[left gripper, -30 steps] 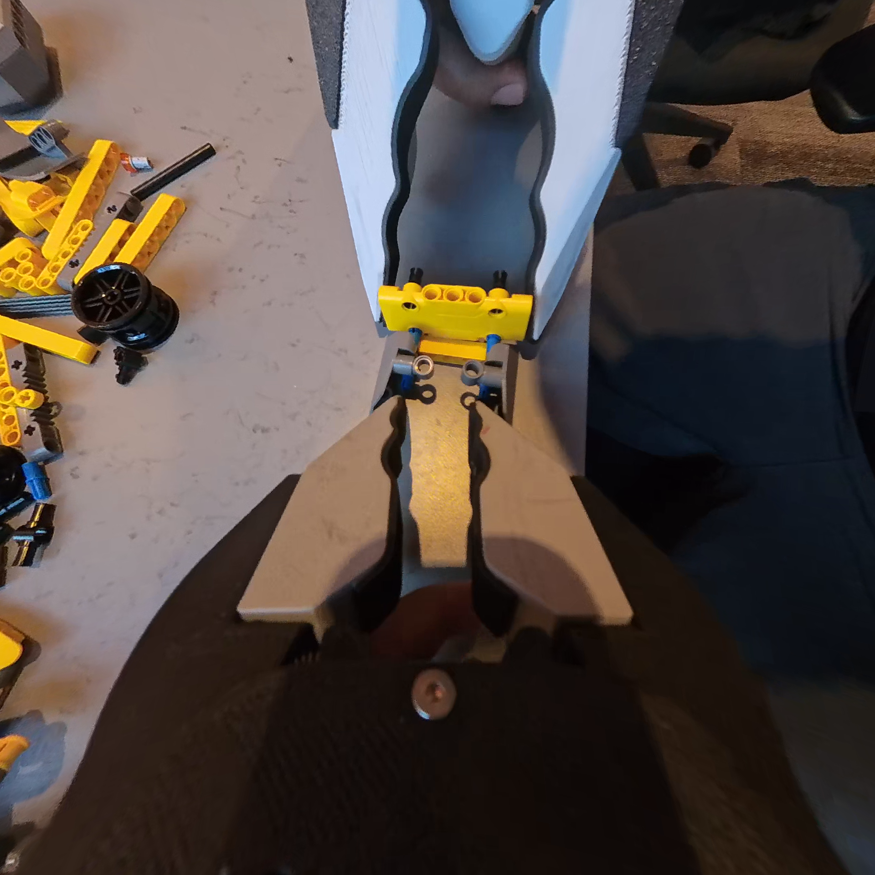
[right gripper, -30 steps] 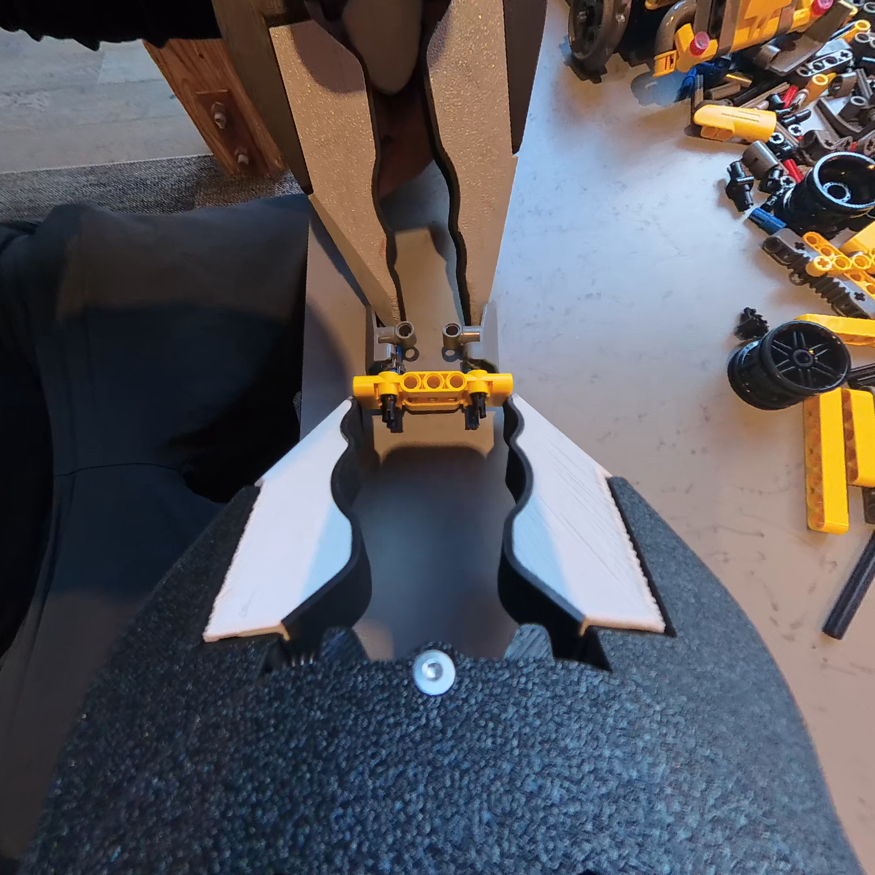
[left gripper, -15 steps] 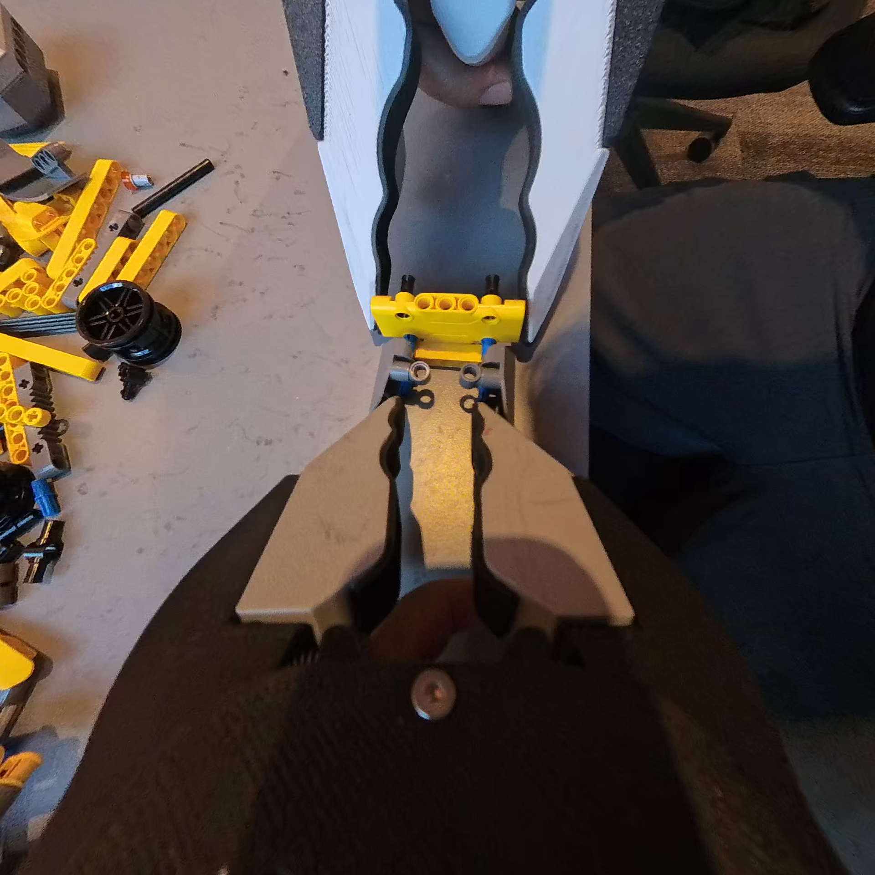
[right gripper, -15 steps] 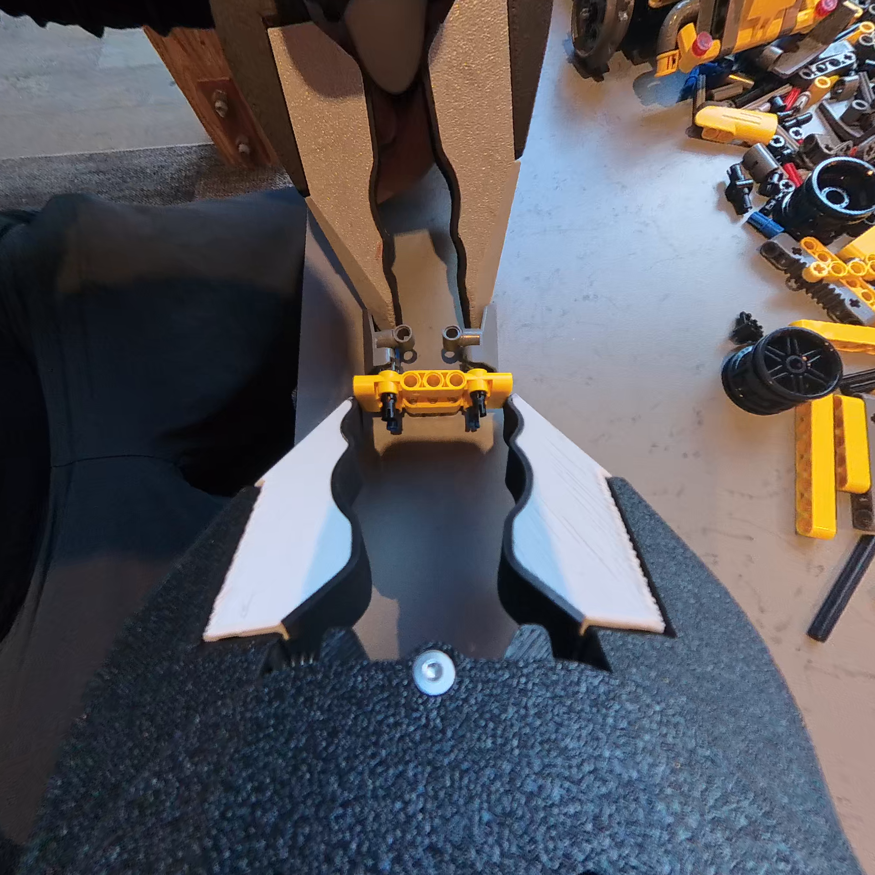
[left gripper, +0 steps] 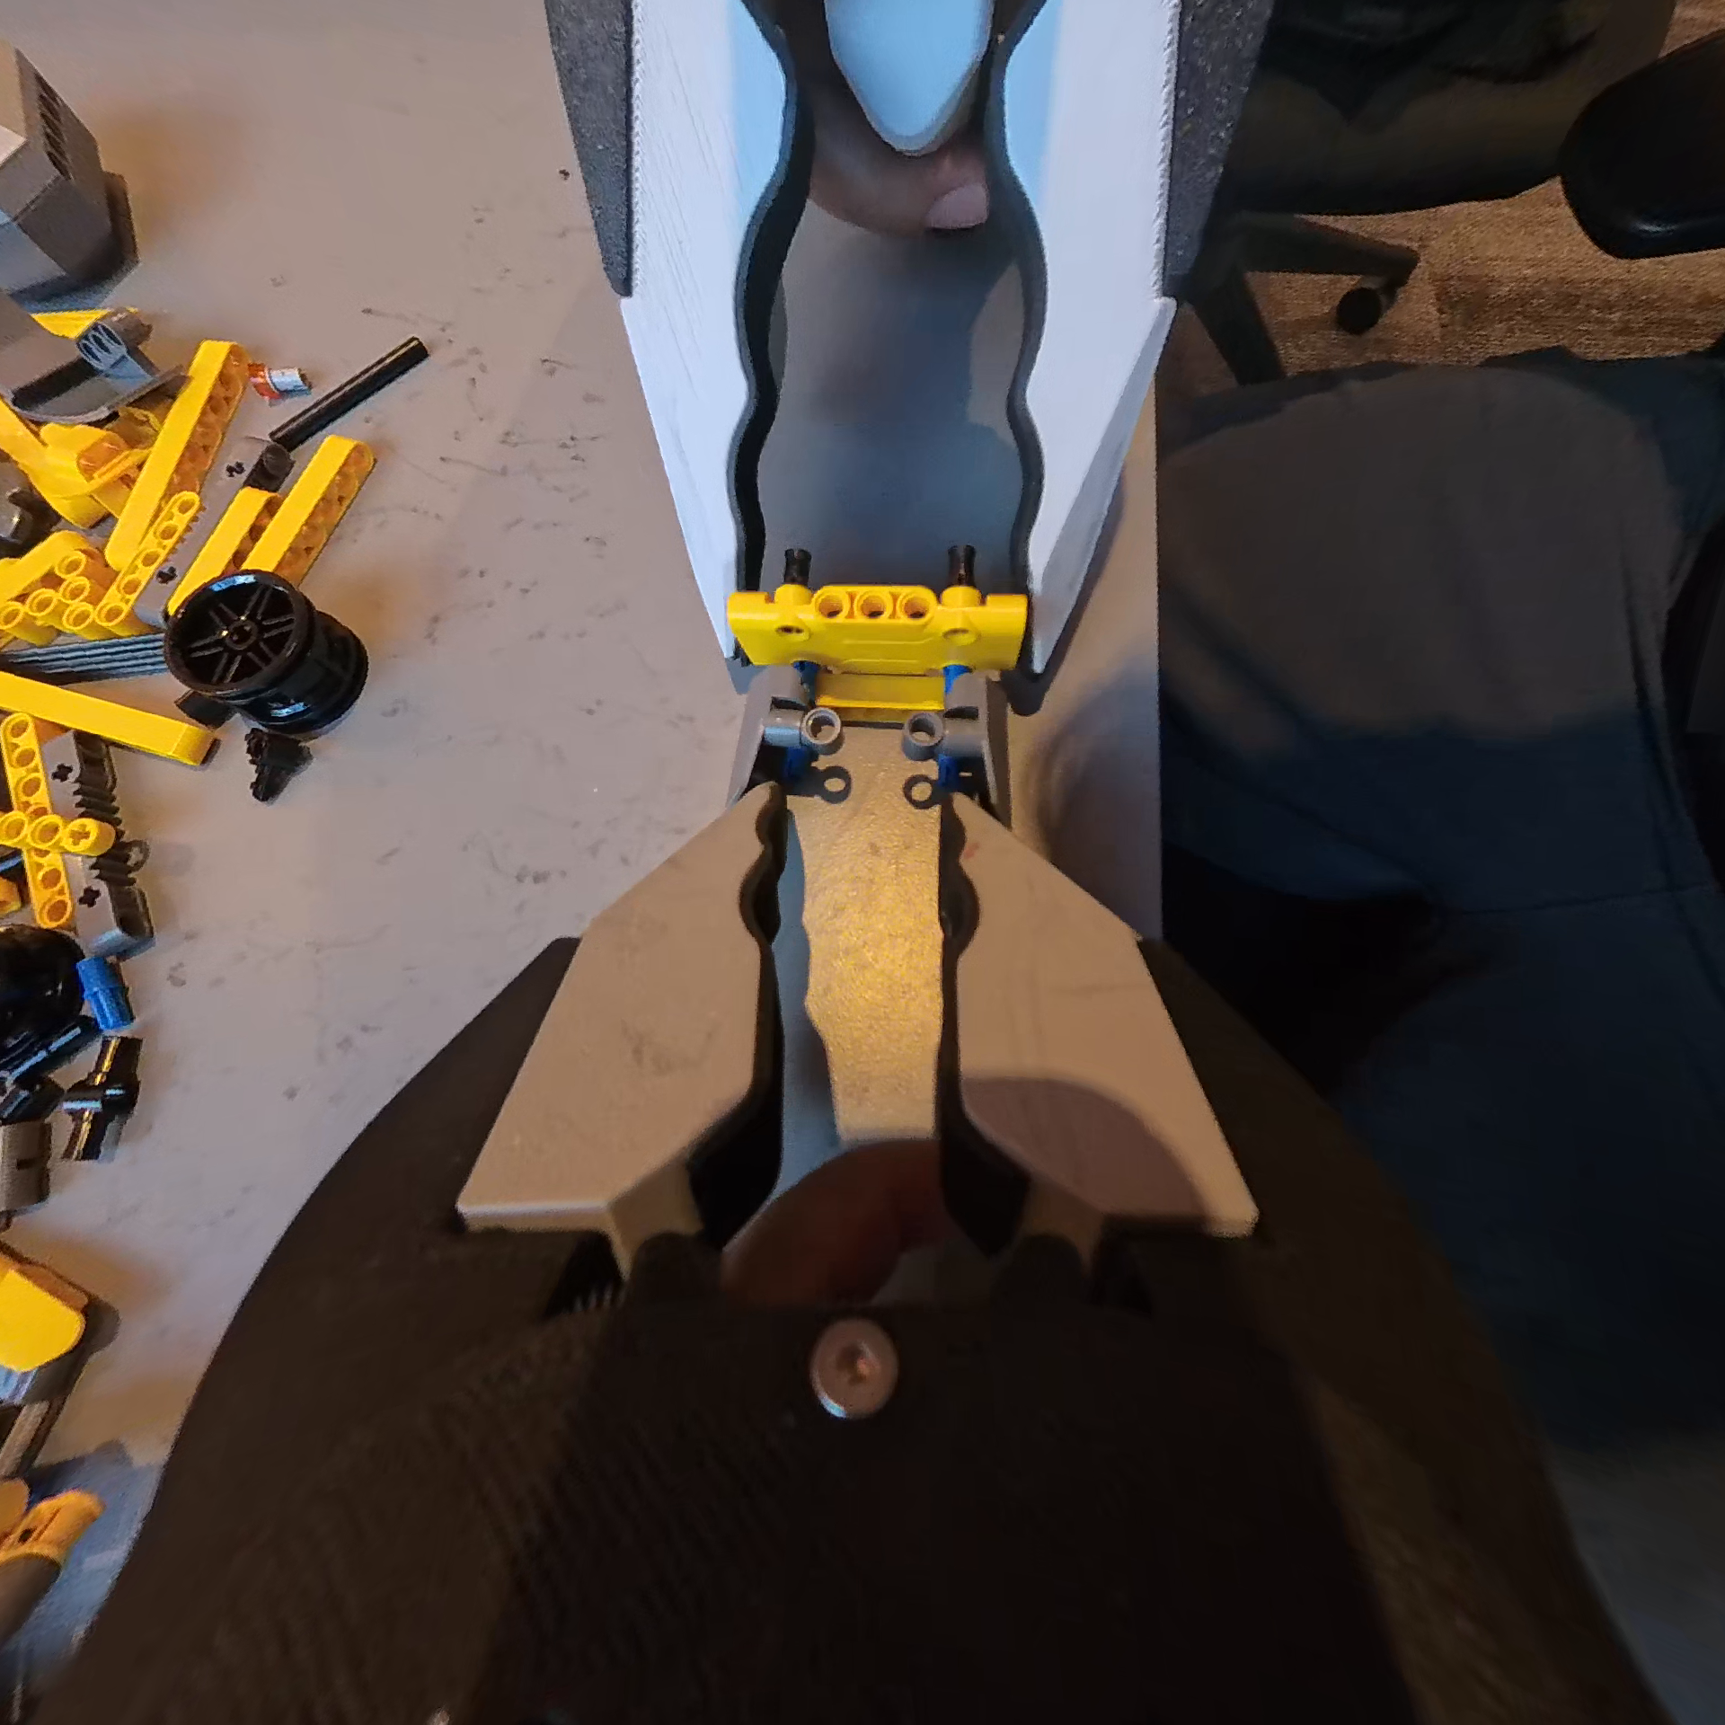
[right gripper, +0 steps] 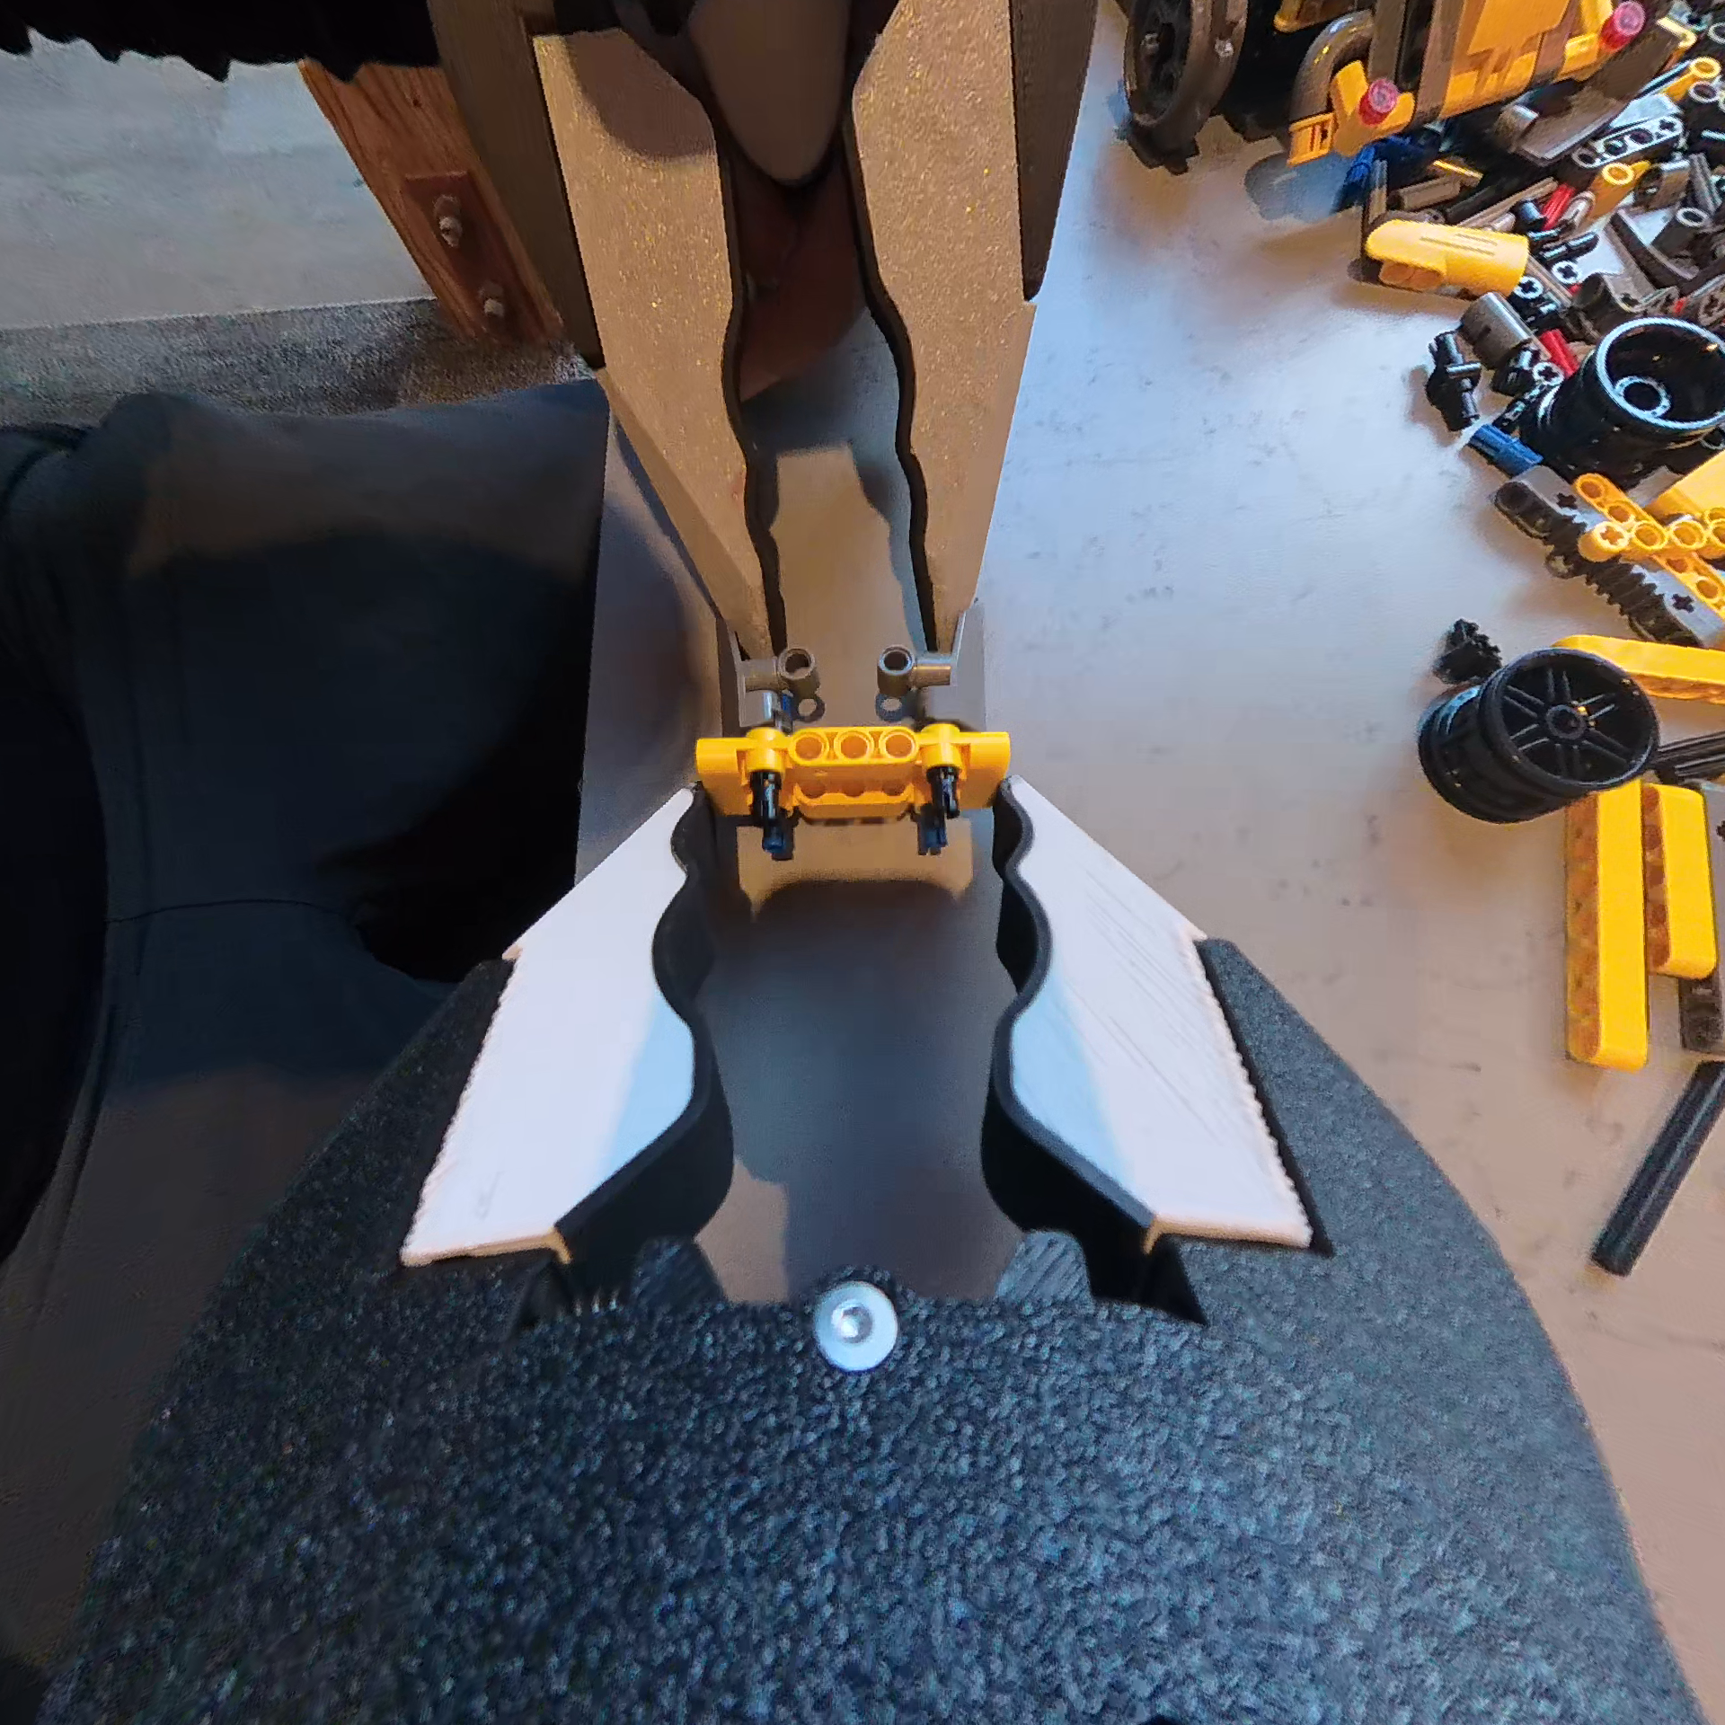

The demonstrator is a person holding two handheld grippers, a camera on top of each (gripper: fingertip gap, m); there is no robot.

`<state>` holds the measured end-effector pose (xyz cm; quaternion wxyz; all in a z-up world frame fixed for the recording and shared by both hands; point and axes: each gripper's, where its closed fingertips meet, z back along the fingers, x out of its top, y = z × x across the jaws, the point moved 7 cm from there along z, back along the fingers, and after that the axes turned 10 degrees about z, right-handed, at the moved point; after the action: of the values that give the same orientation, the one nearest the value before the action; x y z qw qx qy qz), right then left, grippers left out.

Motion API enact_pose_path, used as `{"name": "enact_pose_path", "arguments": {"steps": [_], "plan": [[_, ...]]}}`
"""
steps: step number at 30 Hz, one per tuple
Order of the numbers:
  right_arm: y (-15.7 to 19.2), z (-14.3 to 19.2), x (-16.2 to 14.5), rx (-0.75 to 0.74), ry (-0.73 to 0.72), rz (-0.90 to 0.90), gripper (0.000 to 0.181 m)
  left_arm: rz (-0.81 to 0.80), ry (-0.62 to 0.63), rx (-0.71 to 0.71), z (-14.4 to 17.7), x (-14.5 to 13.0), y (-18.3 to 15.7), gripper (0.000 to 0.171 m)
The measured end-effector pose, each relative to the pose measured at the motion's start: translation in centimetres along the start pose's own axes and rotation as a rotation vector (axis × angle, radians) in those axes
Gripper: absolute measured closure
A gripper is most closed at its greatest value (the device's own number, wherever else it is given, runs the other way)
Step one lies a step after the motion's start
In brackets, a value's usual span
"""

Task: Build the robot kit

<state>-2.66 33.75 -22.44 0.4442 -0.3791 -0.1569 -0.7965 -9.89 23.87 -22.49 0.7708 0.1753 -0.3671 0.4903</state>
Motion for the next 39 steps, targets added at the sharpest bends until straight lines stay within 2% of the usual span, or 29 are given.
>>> {"name": "enact_pose_path", "arguments": {"steps": [9,11,13,15,16,19,25,26,29,31,34,37,39], "plan": [[0.0,0.1,-0.3,0.003,-0.011,-0.006,0.122,-0.01,0.015,-0.01,0.4,-0.2,0.0,0.14],[-0.1,0.3,-0.4,-0.001,-0.015,-0.009,0.122,-0.014,0.024,0.05,1.0,-0.5,0.6,0.131],[-0.1,0.4,-0.4,0.001,-0.027,-0.015,0.122,0.018,0.017,0.037,1.4,-0.7,0.7,0.123],[-0.1,0.5,-0.3,0.004,-0.034,-0.02,0.122,0.05,0.018,-0.041,1.7,-0.9,0.1,0.093],[-0.2,0.5,-0.3,0.005,-0.037,-0.021,0.122,0.062,0.021,-0.047,1.8,-1.0,0.0,0.083],[-0.1,0.6,-0.3,-0.001,-0.044,-0.018,0.121,0.062,-0.006,0.001,2.2,-0.8,0.2,0.083],[-0.3,1.3,-0.6,-0.006,-0.077,-0.035,0.121,0.167,-0.099,0.062,2.9,-0.8,-0.3,0.067],[-0.4,1.5,-0.7,0.002,-0.085,-0.044,0.121,0.175,-0.101,0.053,2.8,-0.9,-0.5,0.059],[-0.5,1.3,-0.7,0.031,-0.082,-0.056,0.121,0.201,-0.094,0.044,2.2,-0.5,-1.0,0.055],[-0.4,1.0,-0.6,0.021,-0.062,-0.033,0.121,0.202,-0.089,0.061,2.0,0.2,-0.9,0.063],[-0.3,0.8,-0.6,0.009,-0.049,-0.014,0.122,0.186,-0.106,0.121,1.8,1.4,-0.5,0.1],[-0.3,0.9,-0.5,0.032,-0.062,-0.021,0.122,0.102,-0.05,0.112,1.0,1.5,-1.3,0.09],[-0.2,0.9,-0.5,0.054,-0.068,-0.025,0.122,0.081,0.025,0.096,0.4,0.8,-1.3,0.099]]}}
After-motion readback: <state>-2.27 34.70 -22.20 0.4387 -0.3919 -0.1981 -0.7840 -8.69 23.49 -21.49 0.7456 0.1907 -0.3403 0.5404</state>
